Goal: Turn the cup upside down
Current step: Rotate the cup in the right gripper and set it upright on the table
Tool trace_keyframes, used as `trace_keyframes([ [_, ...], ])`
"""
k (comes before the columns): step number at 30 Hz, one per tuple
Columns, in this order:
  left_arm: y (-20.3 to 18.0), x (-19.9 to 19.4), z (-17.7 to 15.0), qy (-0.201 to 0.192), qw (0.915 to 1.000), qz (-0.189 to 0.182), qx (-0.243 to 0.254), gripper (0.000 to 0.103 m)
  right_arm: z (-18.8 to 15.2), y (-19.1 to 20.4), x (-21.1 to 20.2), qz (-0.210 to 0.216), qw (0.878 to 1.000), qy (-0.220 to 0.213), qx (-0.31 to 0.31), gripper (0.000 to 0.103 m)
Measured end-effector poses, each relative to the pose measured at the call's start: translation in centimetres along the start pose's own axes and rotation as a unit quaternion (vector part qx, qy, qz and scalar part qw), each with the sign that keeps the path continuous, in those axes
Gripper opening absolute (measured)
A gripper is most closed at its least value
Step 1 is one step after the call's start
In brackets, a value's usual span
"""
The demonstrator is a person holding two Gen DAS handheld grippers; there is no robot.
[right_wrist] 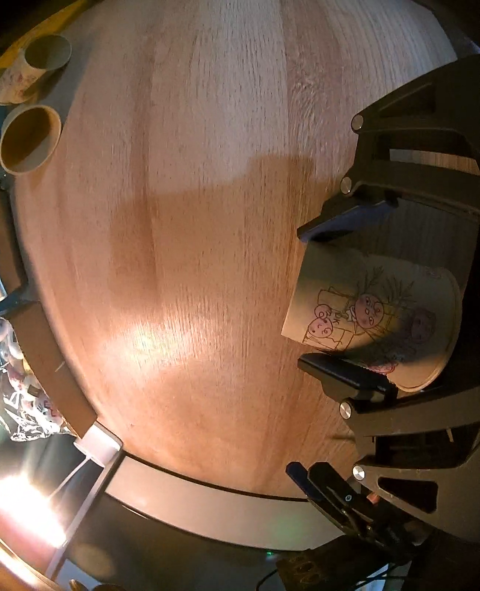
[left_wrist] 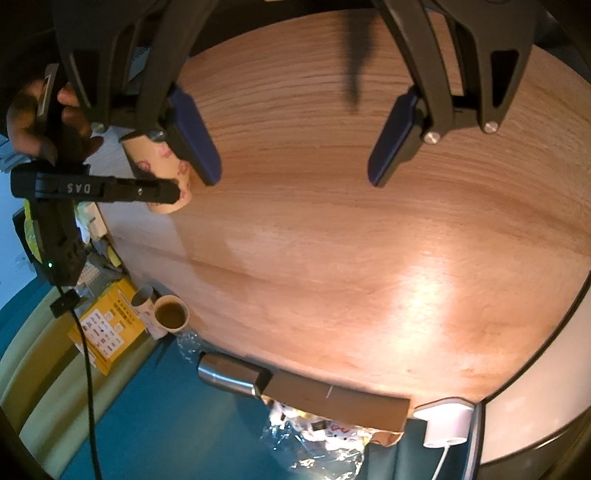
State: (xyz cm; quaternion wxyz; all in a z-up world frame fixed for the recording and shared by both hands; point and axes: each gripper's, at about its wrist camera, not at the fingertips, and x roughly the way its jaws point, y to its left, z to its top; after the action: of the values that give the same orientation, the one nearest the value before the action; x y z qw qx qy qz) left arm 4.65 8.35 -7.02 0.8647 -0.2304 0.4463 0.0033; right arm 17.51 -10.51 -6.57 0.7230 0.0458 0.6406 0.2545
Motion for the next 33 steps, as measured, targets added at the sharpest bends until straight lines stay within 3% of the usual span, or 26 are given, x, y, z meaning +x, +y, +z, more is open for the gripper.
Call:
trace_keyframes([
  [4,0.7,-0.1,-0.2,0.001,1.0,-0.005,0.0,0.083,-0.1,0.7,-1.0,-0.027,0.999,-0.037,-0.024,0.064],
  [9,0.7,-0.6,-0.5,-0.007,0.9999,-0.001,0.009,0.083,-0.4,2.2,-2.9,-0.073,0.986,-0.132,-0.07,0.064],
  [11,0.4,-0.7,-0.6,-0.012,0.9998,0.0,0.013,0.083,-0.9,3.0,-3.6,-0.101,0.973,-0.179,-0.104,0.064],
  [13,0.0,-0.9,-0.8,-0.021,0.9996,0.002,0.019,0.083,-2.1,4.2,-4.3,-0.165,0.943,-0.244,-0.155,0.064],
  [17,-1.0,-1.1,-1.6,-0.054,0.9977,0.012,0.039,0.083,-4.4,3.7,-4.8,-0.189,0.909,-0.327,-0.175,0.064],
  [21,-1.5,-0.6,-2.5,-0.073,0.9962,0.016,0.045,0.083,-7.1,2.7,-4.4,-0.211,0.885,-0.373,-0.18,0.064],
  [28,-2.5,0.1,-4.6,-0.077,0.995,0.019,0.062,0.083,-12.3,2.4,-2.5,-0.285,0.821,-0.443,-0.221,0.064],
  [33,-3.0,-0.1,-5.4,-0.096,0.9924,0.025,0.074,0.083,-14.6,1.8,-1.5,-0.292,0.797,-0.479,-0.222,0.064],
])
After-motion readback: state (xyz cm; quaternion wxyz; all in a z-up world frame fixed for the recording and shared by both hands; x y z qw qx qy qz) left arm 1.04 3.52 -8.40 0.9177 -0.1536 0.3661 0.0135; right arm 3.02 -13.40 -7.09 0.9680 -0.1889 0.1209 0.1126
